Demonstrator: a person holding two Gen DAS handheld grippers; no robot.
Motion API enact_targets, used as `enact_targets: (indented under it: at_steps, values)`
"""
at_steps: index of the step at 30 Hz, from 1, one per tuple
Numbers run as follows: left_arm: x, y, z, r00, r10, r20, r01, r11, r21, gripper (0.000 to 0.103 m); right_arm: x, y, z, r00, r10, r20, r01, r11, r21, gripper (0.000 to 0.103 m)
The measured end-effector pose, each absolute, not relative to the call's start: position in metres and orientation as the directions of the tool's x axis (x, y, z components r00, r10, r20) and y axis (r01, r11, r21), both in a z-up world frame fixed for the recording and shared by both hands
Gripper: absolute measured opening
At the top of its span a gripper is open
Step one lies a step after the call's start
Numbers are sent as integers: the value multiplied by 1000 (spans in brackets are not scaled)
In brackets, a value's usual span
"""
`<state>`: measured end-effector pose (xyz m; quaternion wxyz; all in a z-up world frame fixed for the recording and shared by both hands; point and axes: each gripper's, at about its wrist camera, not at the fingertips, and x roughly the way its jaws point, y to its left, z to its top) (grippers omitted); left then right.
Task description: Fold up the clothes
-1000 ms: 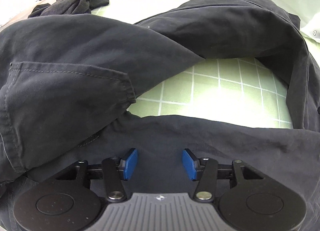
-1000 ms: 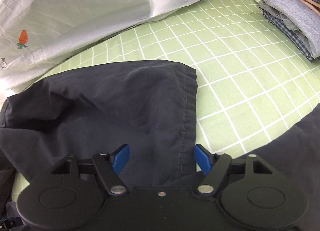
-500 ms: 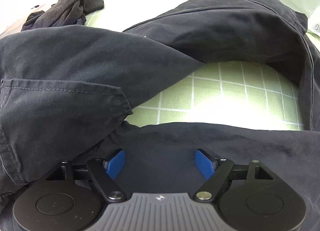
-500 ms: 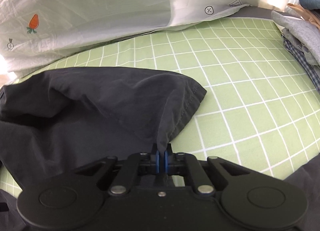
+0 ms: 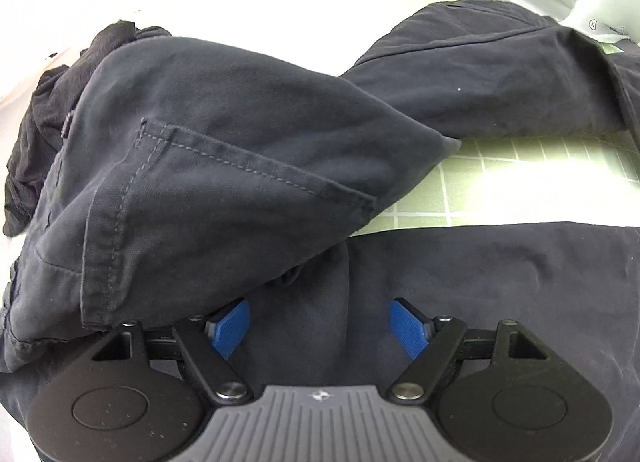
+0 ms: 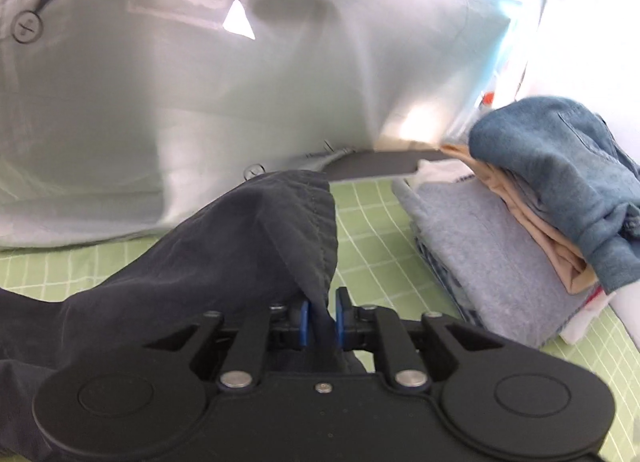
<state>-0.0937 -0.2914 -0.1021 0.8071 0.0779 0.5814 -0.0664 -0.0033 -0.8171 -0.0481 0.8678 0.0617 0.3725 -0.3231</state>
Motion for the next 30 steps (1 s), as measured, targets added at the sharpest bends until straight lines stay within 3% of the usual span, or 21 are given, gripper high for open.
enact_targets:
  at_steps: [2, 3, 4, 8, 11, 14, 17, 19, 24, 30]
  values:
    - [-98, -283, -92, 332, -46, -942, 184, 983, 17, 78, -15, -808, -55, 544, -447, -710, 589, 806, -55, 36]
    - [-97, -280, -87, 343, -68, -937, 166, 986, -11, 78, -22, -801, -58, 564, -413, -715, 578, 816, -15, 47]
    - [-97, -277, -81, 355, -90, -930, 148, 988, -39, 78, -28, -794, -62, 579, -383, -720, 569, 822, 20, 51]
    - [-83, -271, -58, 408, -157, -899, 63, 988, -144, 78, -60, -783, -83, 625, -186, -758, 571, 771, 281, 51]
    - [-72, -253, -42, 456, -210, -865, 4, 972, -234, 78, -88, -775, -109, 687, 10, -726, 611, 533, 586, 51]
    - [-62, -242, -32, 494, -275, -825, -59, 936, -348, 78, -116, -768, -148, 782, 140, -608, 595, 122, 794, 53]
    - [-52, -231, -29, 521, -329, -788, -159, 869, -468, 78, -133, -754, -185, 844, 181, -506, 536, -237, 810, 55]
    - [-53, -230, -29, 531, -335, -778, -197, 845, -497, 78, -134, -748, -193, 851, 168, -497, 525, -293, 799, 55]
    - [-45, -232, -31, 533, -326, -781, -223, 837, -501, 78, -123, -748, -192, 867, 109, -487, 496, -292, 818, 54]
    - [-40, -227, -30, 561, -357, -747, -249, 788, -564, 78, -106, -745, -190, 840, 99, -534, 540, -254, 802, 30]
